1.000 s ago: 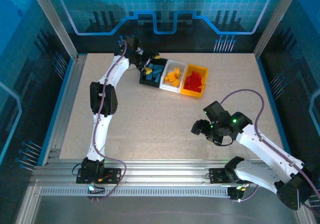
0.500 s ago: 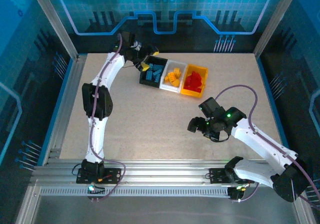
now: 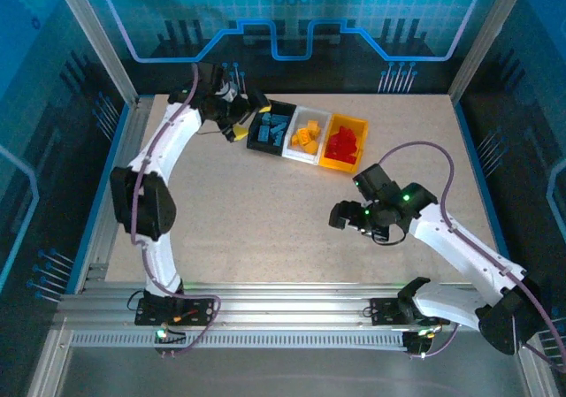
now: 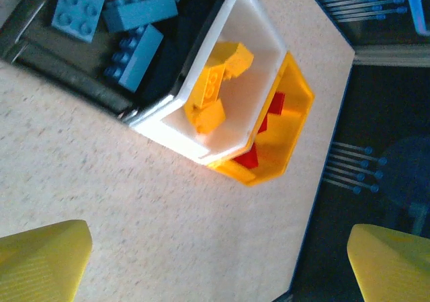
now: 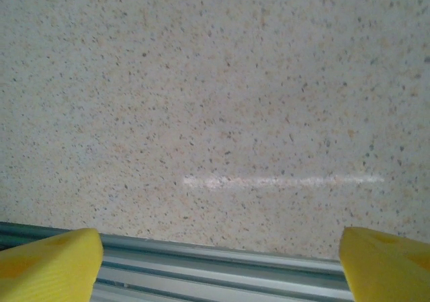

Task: Sort the legos into containers by color

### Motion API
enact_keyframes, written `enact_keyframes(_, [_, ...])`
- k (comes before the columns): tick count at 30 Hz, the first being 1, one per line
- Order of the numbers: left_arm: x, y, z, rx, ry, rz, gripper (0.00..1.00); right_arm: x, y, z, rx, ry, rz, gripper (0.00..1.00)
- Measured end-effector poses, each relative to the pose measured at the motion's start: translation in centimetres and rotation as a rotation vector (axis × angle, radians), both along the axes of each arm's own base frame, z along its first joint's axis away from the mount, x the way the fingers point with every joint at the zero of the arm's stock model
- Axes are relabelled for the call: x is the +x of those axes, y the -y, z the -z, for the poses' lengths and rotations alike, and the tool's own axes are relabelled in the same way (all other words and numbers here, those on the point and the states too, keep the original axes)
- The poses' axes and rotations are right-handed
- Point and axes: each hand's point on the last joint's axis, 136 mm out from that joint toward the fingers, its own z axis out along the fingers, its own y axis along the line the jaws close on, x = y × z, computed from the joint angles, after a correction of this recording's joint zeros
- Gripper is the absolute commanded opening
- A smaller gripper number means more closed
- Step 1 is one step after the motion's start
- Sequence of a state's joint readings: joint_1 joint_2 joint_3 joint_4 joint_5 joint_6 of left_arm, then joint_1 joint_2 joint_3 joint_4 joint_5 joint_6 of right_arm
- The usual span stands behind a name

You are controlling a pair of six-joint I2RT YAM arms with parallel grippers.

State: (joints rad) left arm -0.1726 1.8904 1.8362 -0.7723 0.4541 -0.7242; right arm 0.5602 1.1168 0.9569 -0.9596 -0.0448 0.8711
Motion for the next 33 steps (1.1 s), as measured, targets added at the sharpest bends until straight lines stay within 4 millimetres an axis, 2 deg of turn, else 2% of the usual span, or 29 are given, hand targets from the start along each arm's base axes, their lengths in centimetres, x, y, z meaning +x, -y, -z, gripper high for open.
enact_keyframes(9, [-9.7,-2.7,-3.4,0.1,0.082,0.038,0.99,3.7,-0.1,-1.6,0.004,0.094,-0.067,1.0])
enact_keyframes(15, [-15.1,-4.6,-3.8,0.161,0.137,0.026,0.99,6.5,-0.2,-2.8,-0.033,0.247,-0.141,1.0])
enact_keyframes(19, [-17.1,-6.1,-4.1,0.225,0.187,-0.005,0.99,8.9,-0.6,-4.4,-0.062,0.398,-0.204,1.0])
enact_keyframes(23, [-18.6,-7.9,-3.5,0.294,0.244,-0.065,0.99,11.2,-0.6,-6.6,-0.114,0.579,-0.256,1.0])
enact_keyframes(29, [-19.8,-11.0,-1.3,0.379,0.4,-0.21,0.99,13.2,-0.1,-9.2,-0.204,0.798,-0.304,1.0])
enact_keyframes(33, [-19.5,-11.8,-1.3,0.417,0.524,-0.236,0.99,13.9,0.4,-9.7,-0.246,0.852,-0.319,1.0])
